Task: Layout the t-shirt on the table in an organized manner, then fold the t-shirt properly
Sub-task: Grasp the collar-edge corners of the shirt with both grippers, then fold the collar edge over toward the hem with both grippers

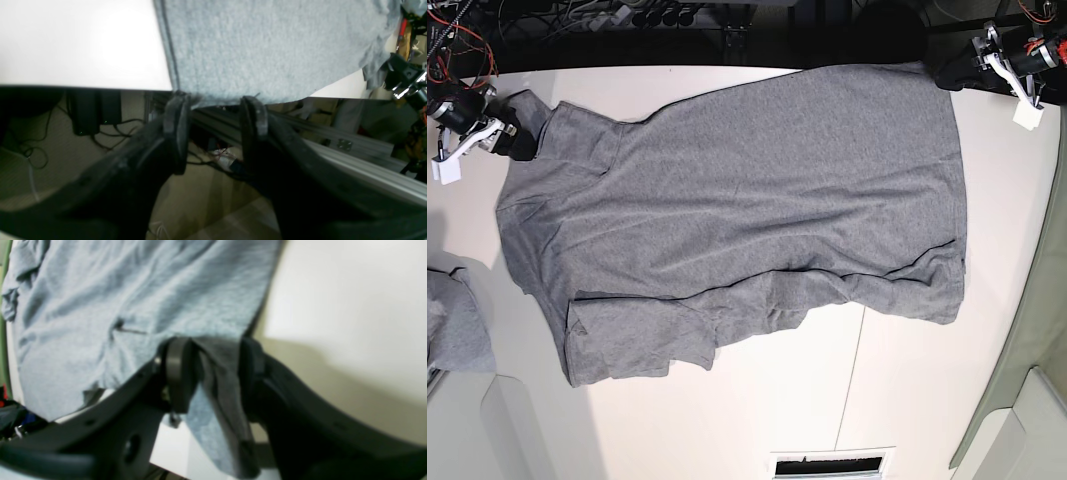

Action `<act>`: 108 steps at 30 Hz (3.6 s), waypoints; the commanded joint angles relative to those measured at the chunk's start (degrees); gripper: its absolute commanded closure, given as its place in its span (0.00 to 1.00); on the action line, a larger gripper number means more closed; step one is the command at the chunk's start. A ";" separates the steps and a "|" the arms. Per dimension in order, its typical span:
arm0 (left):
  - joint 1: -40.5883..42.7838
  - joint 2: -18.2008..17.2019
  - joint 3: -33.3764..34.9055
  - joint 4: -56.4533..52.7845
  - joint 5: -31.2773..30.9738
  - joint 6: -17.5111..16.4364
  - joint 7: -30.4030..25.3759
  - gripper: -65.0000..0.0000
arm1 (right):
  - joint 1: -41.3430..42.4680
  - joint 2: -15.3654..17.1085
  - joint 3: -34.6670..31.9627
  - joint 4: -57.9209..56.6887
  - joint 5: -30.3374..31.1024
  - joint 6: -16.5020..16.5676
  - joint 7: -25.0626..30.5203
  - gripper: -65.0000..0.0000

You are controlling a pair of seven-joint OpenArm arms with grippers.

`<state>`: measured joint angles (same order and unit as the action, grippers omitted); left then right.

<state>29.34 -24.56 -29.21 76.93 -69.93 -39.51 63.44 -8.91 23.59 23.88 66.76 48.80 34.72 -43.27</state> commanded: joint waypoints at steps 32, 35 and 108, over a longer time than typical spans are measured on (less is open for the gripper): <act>-4.74 3.80 1.81 0.70 12.26 -0.49 -7.98 0.58 | -0.02 -2.80 -0.02 3.30 -1.20 -0.44 -2.62 0.63; -4.74 4.61 5.01 0.70 15.69 -0.49 -10.58 0.68 | -0.02 -2.82 -0.02 3.30 -1.20 -0.44 -2.60 0.64; -30.88 -3.39 3.26 -7.80 12.63 -0.49 -15.37 0.62 | 27.21 -4.39 13.51 -1.36 -16.94 -1.97 6.88 0.54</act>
<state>-0.80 -26.81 -25.67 68.23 -56.10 -39.46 48.58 17.06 18.26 37.39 64.49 31.00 32.38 -37.34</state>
